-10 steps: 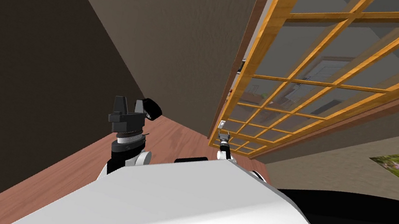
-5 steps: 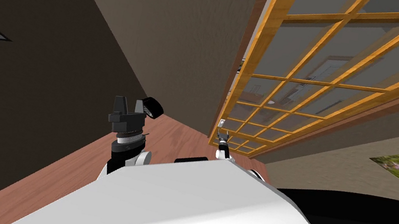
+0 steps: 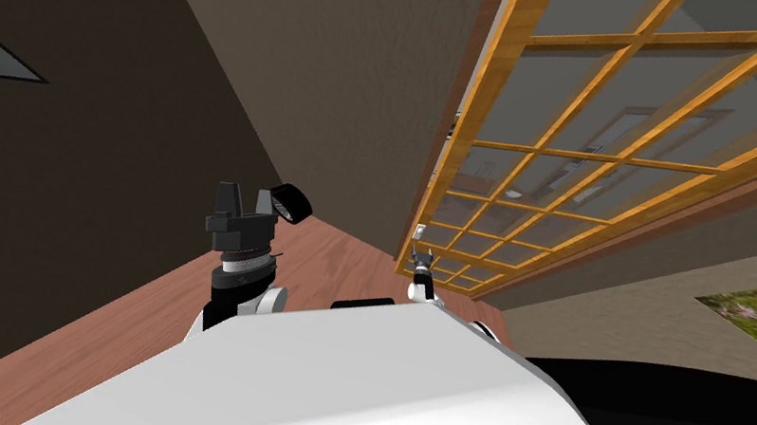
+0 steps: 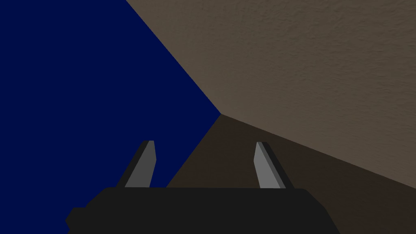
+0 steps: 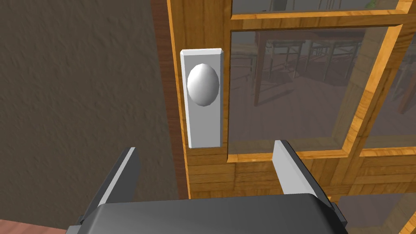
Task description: Pull the door open
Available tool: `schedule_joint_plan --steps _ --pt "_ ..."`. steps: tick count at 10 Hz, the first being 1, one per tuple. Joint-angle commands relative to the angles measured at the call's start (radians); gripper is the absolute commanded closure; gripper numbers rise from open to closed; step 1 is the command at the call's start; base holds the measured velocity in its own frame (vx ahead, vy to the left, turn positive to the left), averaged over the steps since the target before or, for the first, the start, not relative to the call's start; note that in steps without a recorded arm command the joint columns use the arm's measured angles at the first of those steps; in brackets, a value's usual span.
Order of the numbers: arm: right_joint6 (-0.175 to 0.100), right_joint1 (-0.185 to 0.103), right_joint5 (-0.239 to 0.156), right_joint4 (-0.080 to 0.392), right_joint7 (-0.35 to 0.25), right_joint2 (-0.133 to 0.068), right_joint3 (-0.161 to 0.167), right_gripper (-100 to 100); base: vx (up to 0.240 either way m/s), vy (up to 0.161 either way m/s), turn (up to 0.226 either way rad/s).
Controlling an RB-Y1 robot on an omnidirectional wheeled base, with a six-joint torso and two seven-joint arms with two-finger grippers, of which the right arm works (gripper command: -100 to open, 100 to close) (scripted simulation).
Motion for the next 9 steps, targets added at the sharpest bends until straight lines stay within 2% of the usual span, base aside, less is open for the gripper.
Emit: schedule_joint_plan --steps 1,2,4,5,8,9 --pt "-0.008 0.013 -0.005 0.007 -0.029 -0.027 -0.004 -100 0.125 0.002 0.116" --pt "-0.010 0.017 -0.006 0.009 -0.036 -0.034 -0.004 -100 0.233 0.007 0.084" --pt "-0.018 0.032 -0.012 0.017 -0.069 -0.065 -0.009 -100 0.209 0.007 0.085" --pt "-0.021 0.036 -0.014 0.019 -0.078 -0.073 -0.010 -100 0.163 -0.024 0.069" --pt "-0.033 0.059 -0.022 0.030 -0.126 -0.119 -0.016 -100 0.175 -0.014 0.083" --pt "-0.033 0.059 -0.022 0.024 -0.126 -0.119 -0.016 -100 0.157 -0.028 0.038"
